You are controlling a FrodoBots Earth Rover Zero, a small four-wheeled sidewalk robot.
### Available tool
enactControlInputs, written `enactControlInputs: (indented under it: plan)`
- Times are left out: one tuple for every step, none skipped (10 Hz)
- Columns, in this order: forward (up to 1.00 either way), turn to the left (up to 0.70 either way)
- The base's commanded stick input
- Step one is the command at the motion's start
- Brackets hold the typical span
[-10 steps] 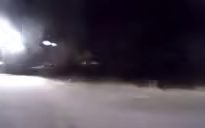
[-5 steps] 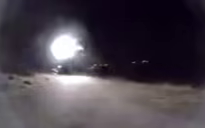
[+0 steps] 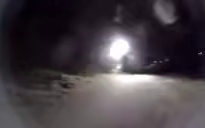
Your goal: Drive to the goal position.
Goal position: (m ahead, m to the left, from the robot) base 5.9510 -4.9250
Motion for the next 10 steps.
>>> enactControlInputs:
  plan:
    - [0.00,0.30]
    - [0.00,0.00]
    - [0.00,0.00]
    - [0.00,0.00]
    - [0.00,0.00]
    - [0.00,0.00]
    - [0.00,0.00]
    - [0.00,0.00]
    - [0.00,0.00]
    - [0.00,0.00]
